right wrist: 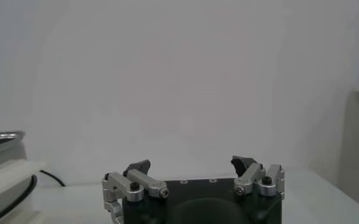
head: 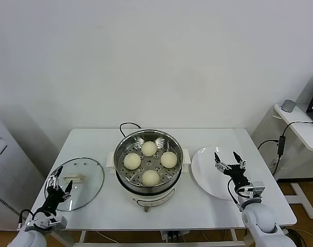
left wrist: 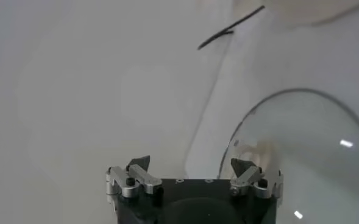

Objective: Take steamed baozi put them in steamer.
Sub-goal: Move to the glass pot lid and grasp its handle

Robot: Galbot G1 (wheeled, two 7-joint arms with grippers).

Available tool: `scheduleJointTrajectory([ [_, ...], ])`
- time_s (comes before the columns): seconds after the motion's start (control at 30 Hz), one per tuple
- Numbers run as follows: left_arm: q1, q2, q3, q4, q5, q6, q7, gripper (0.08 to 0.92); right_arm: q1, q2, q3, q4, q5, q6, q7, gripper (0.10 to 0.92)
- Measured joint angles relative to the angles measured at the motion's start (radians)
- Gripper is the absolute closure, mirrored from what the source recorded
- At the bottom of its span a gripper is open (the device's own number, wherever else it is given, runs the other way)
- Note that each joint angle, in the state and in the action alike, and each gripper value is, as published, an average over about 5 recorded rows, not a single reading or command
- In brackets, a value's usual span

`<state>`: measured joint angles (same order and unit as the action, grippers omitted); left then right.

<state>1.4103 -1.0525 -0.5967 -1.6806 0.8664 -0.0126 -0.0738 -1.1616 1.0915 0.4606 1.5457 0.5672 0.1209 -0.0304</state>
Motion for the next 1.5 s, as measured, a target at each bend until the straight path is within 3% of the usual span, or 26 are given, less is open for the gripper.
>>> scheduleJointTrajectory([
  [0.67,-0.123,-0.052,-0.017,0.206,0.349,-0.116,-0.101,0.177,-0.013,0.018,0.014,-0.014,-0.013,0.001,-0.008,0.203],
  [1.23,-0.198,-0.08,-0.017,0.304,0.439,-0.133,-0.161,0.183,-0.013,0.019,0.018,-0.019,-0.014,0.0,-0.012,0.203],
  [1.33,-0.204,-0.082,-0.014,0.311,0.439,-0.134,-0.165,0.226,-0.012,0.018,0.019,-0.019,-0.013,-0.002,-0.011,0.203],
  [1.5,-0.205,-0.085,-0.009,0.317,0.435,-0.143,-0.165,0.366,-0.005,0.015,0.02,-0.019,-0.012,-0.005,-0.009,0.203],
])
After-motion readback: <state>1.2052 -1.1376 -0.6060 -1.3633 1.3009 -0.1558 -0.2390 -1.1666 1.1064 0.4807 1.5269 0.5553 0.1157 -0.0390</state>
